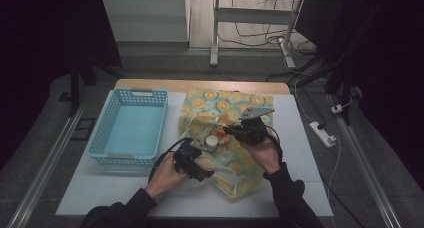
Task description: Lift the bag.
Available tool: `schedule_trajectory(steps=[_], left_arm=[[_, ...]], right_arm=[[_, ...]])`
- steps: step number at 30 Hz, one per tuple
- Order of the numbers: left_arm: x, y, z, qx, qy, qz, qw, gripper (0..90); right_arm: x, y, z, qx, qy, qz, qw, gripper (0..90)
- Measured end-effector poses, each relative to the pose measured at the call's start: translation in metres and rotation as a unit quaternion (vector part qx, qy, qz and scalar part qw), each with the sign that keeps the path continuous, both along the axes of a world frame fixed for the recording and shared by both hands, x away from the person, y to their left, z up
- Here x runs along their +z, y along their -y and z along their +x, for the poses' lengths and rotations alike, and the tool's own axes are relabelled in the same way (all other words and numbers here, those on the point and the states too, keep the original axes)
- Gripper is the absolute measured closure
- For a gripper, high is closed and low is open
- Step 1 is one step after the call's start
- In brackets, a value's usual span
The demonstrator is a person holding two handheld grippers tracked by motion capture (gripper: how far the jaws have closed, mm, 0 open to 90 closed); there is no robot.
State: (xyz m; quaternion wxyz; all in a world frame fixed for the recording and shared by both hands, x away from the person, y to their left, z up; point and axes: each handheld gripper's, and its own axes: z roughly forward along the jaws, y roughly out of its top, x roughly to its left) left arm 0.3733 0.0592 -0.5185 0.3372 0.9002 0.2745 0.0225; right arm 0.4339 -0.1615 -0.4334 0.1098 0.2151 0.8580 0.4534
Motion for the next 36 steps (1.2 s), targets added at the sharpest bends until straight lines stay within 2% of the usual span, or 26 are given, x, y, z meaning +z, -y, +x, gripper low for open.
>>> schedule_trajectory(steps=[2, 11, 13, 15, 17, 19, 21, 24, 25, 31, 36], left_arm=[[-0.003, 0.003, 0.002, -0.008, 0.003, 0.010, 0.9999, 3.6], [-0.012, 0.015, 0.005, -0.005, 0.030, 0.045, 0.9985, 17.3], [-0.009, 0.014, 0.004, -0.013, 0.031, 0.044, 0.9984, 27.5], [-0.008, 0.014, 0.004, -0.015, 0.029, 0.039, 0.9987, 43.4], [-0.006, 0.014, 0.005, -0.009, 0.021, 0.042, 0.9989, 48.8], [-0.005, 0.014, 0.005, -0.009, 0.022, 0.052, 0.9984, 64.0], [-0.004, 0.014, 0.007, -0.005, 0.013, 0.048, 0.9987, 70.1], [-0.005, 0.012, 0.010, -0.006, -0.003, 0.039, 0.9992, 86.3], [-0.005, 0.012, 0.011, -0.003, -0.006, 0.037, 0.9993, 88.6], [-0.002, 0.013, 0.012, 0.017, -0.028, 0.036, 0.9988, 89.6], [0.000, 0.011, 0.012, -0.001, -0.032, 0.030, 0.9990, 89.6]], right_arm=[[-0.001, 0.000, 0.001, -0.001, -0.002, -0.001, 1.0000, 89.4], [-0.002, 0.001, 0.002, -0.002, -0.002, -0.002, 1.0000, 89.4], [-0.002, 0.001, 0.001, -0.002, -0.002, -0.001, 1.0000, 89.4], [-0.002, 0.001, 0.001, -0.001, -0.003, -0.002, 1.0000, 89.4], [-0.002, 0.001, 0.001, -0.001, -0.003, -0.003, 1.0000, 89.4], [-0.002, 0.001, 0.001, -0.001, -0.004, -0.003, 1.0000, 89.4], [-0.002, 0.001, 0.001, -0.001, -0.004, -0.003, 1.0000, 89.4], [-0.002, 0.001, 0.001, -0.001, -0.004, -0.004, 1.0000, 89.4], [-0.002, 0.001, 0.001, -0.001, -0.004, -0.004, 1.0000, 89.4], [-0.002, 0.001, 0.001, -0.001, -0.004, -0.004, 1.0000, 89.4], [-0.001, 0.002, 0.002, -0.001, -0.003, -0.002, 1.0000, 89.4]])
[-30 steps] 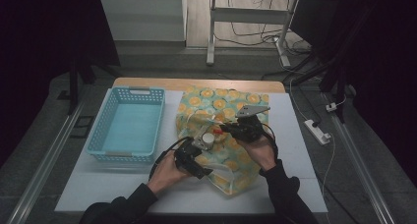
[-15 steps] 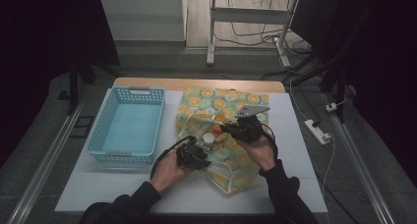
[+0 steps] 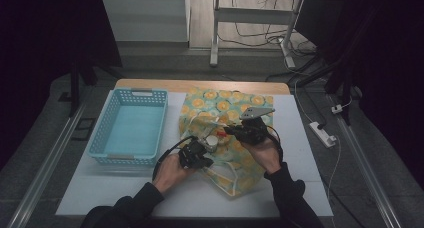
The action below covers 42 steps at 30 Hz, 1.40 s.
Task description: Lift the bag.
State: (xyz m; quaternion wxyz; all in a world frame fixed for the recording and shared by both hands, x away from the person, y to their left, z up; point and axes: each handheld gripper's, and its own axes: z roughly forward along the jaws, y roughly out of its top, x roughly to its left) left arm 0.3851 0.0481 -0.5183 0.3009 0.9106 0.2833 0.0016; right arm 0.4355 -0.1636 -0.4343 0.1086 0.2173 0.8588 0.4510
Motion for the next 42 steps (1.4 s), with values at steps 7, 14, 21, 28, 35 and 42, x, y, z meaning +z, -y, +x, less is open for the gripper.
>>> schedule_trajectory(steps=[7, 14, 21, 28, 35, 42], left_arm=[[0.013, -0.004, -0.001, 0.004, 0.005, -0.010, 0.9999, 89.6], [0.029, -0.018, 0.001, 0.027, 0.003, -0.048, 0.9985, 89.7], [0.039, -0.028, 0.005, 0.035, -0.001, -0.078, 0.9963, 89.7], [0.048, -0.033, 0.008, 0.034, -0.015, -0.090, 0.9953, 89.7], [0.060, -0.041, 0.013, 0.037, -0.021, -0.106, 0.9935, 89.7], [0.080, -0.045, 0.018, 0.033, -0.019, -0.117, 0.9924, 89.7]], right_arm=[[0.002, 0.001, 0.000, -0.001, -0.001, 0.002, 1.0000, 89.5], [0.003, -0.001, -0.002, 0.005, -0.004, 0.002, 1.0000, 89.6], [0.007, -0.006, -0.006, 0.014, -0.001, -0.002, 0.9999, 89.8], [0.015, -0.008, -0.008, 0.022, -0.001, -0.004, 0.9998, 90.0], [0.025, -0.009, -0.008, 0.031, -0.005, 0.004, 0.9995, 90.0], [0.032, -0.013, -0.008, 0.033, -0.010, 0.001, 0.9994, 90.0]])
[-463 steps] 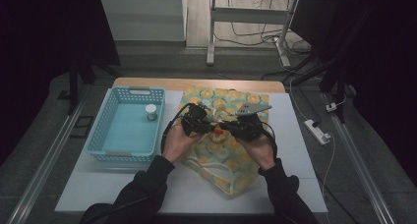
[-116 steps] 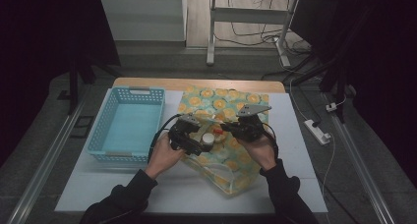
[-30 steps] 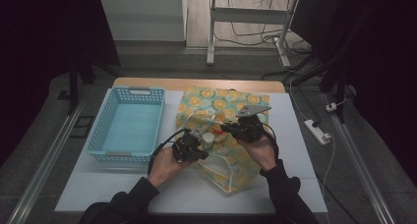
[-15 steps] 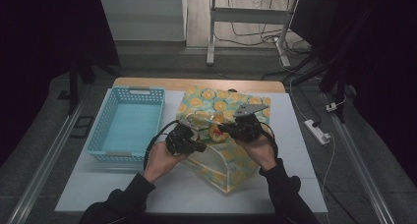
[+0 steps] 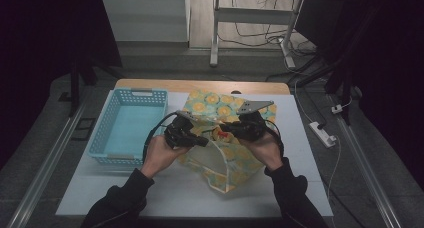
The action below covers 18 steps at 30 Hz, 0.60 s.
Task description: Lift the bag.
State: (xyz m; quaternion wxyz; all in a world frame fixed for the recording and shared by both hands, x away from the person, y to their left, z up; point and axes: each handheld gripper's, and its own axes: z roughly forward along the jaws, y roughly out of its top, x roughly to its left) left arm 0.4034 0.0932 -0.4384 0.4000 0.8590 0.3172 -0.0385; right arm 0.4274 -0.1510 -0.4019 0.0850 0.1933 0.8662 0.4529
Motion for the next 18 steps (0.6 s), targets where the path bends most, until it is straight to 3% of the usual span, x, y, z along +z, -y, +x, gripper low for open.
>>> schedule_trajectory(steps=[7, 15, 18], left_arm=[[0.023, -0.005, 0.009, 0.002, 0.005, -0.020, 0.9998, 89.7], [0.047, -0.013, 0.020, -0.001, -0.009, -0.059, 0.9982, 89.8], [0.054, -0.015, 0.023, -0.002, -0.009, -0.061, 0.9981, 89.7]], right_arm=[[0.010, -0.001, 0.000, 0.010, -0.004, 0.004, 0.9999, 90.0], [0.028, -0.004, 0.000, 0.017, 0.002, 0.004, 0.9999, 90.0], [0.033, -0.005, 0.001, 0.015, 0.005, 0.001, 0.9999, 90.0]])
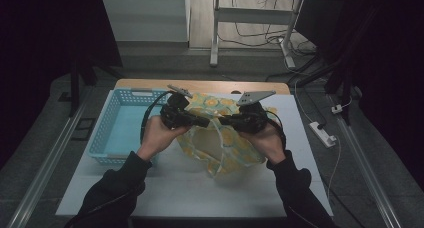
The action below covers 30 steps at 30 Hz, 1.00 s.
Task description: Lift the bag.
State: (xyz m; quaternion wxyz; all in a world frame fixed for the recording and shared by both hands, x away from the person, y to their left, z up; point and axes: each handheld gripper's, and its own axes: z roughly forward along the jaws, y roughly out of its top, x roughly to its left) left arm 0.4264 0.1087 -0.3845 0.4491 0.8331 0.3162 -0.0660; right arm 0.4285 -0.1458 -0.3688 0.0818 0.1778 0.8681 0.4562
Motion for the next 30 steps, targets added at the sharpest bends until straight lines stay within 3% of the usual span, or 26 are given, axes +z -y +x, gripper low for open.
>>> schedule_trajectory(steps=[14, 24, 30], left_arm=[[0.047, -0.008, 0.006, 0.022, 0.038, -0.002, 0.9990, 89.8], [0.081, -0.012, 0.012, 0.038, 0.071, -0.006, 0.9967, 89.8], [0.101, -0.014, 0.014, 0.057, 0.093, -0.009, 0.9940, 89.8]], right_arm=[[0.032, -0.006, 0.003, 0.005, 0.016, 0.000, 0.9999, 90.0], [0.063, -0.009, 0.007, 0.005, 0.031, 0.007, 0.9995, 90.0], [0.082, -0.012, 0.010, 0.004, 0.035, 0.015, 0.9993, 90.0]])
